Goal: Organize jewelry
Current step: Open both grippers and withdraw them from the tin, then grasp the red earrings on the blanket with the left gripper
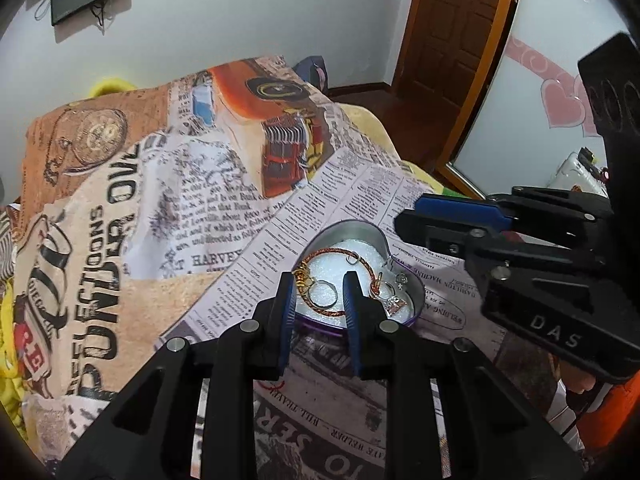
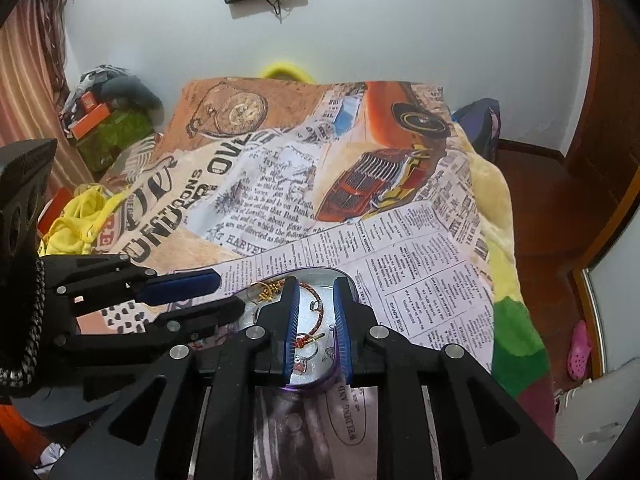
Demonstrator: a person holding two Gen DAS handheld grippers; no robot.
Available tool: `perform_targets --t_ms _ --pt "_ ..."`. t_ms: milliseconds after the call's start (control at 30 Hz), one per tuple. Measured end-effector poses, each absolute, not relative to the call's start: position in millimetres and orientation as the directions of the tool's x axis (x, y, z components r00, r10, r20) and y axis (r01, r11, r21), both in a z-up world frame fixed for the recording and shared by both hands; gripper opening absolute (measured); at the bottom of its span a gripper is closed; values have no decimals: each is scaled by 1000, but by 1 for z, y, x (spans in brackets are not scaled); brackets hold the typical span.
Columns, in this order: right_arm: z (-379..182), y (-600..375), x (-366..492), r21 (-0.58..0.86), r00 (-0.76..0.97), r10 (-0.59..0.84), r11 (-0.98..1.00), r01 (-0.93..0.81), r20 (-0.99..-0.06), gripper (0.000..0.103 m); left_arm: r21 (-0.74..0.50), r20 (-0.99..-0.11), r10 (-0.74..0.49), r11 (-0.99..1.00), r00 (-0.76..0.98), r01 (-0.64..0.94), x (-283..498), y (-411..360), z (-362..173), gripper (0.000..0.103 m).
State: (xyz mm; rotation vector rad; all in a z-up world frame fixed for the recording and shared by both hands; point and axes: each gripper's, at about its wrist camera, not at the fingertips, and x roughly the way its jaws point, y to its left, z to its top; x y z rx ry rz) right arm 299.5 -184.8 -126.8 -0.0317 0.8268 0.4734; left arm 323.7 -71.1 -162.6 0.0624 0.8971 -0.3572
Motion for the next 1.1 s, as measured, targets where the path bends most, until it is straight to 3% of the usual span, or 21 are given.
perform_targets --t_ms 67,200,267,567,1100 --pt "-121 -185 295 150 588 392 896 -417 -707 18 -83 -766 -264 945 586 317 319 -67 -155 24" --pt "-110 -185 283 121 620 376 903 -413 -688 29 -44 -735 -209 964 645 262 308 -45 -135 37" --pt "-104 -183 276 120 630 382 901 -418 -676 34 -50 -728 -197 971 656 236 303 -31 -127 38" --pt "-92 -174 255 115 643 398 893 -435 -655 34 -23 -754 -145 980 641 195 281 -7 -129 38" --pt "-114 -174 255 122 611 378 900 -419 -696 34 -69 -874 -175 968 453 241 305 -40 -215 38"
